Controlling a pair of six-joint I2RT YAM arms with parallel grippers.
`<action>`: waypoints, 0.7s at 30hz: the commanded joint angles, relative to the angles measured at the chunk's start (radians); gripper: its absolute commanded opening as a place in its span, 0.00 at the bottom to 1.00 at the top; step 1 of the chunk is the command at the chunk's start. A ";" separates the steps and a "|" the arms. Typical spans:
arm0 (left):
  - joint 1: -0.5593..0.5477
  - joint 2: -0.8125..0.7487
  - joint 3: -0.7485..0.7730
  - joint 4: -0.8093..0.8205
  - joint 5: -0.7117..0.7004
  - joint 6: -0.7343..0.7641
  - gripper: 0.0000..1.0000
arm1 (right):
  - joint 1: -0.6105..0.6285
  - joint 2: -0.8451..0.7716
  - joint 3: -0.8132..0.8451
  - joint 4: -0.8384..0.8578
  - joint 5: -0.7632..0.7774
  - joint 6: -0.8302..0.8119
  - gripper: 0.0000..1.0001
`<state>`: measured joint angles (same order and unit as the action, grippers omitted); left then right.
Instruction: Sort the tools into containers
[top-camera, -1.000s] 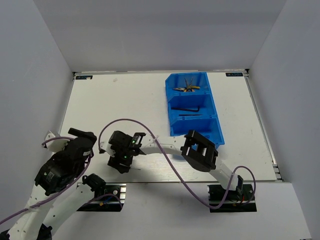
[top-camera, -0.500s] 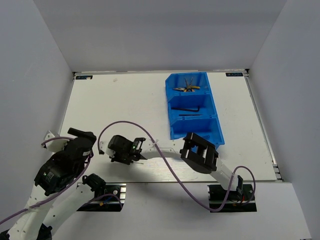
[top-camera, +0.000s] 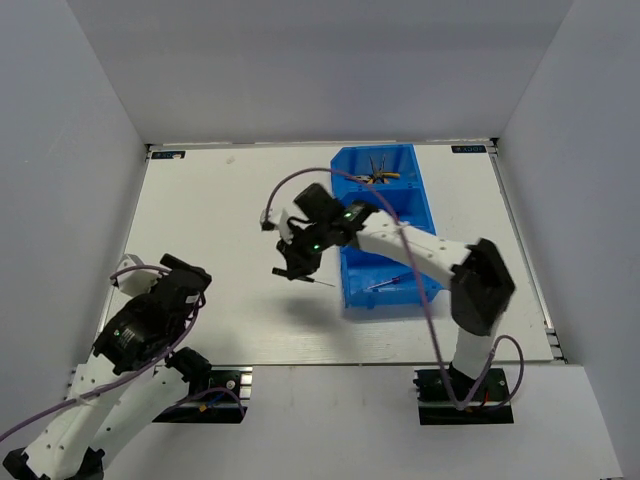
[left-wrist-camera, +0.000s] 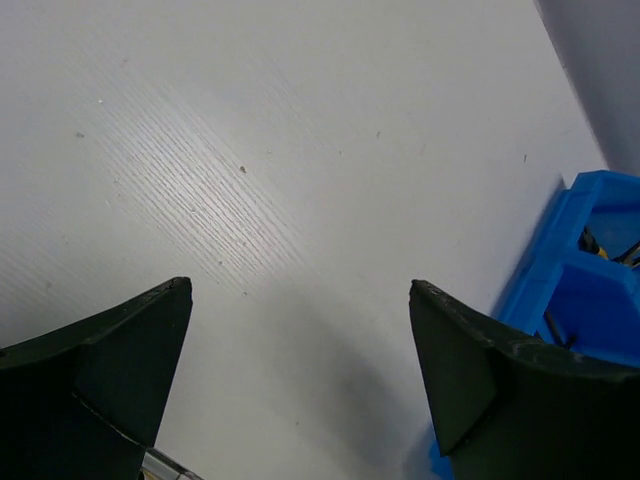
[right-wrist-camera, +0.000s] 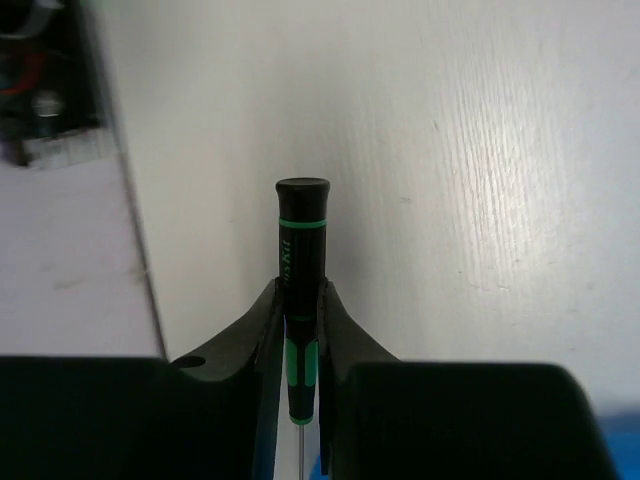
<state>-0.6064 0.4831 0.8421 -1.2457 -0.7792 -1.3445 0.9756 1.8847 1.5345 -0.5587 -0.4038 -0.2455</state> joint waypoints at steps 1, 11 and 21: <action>-0.006 0.046 -0.027 0.109 0.044 0.053 1.00 | -0.037 -0.159 0.007 -0.144 -0.370 -0.173 0.00; -0.006 0.124 -0.049 0.256 0.093 0.149 1.00 | -0.268 -0.387 -0.244 -0.396 -0.189 -0.621 0.00; -0.006 0.235 -0.061 0.381 0.166 0.217 1.00 | -0.466 -0.486 -0.414 -0.311 -0.099 -0.626 0.00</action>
<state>-0.6064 0.7033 0.7750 -0.9161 -0.6319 -1.1694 0.5251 1.4368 1.1561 -0.8806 -0.5217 -0.8196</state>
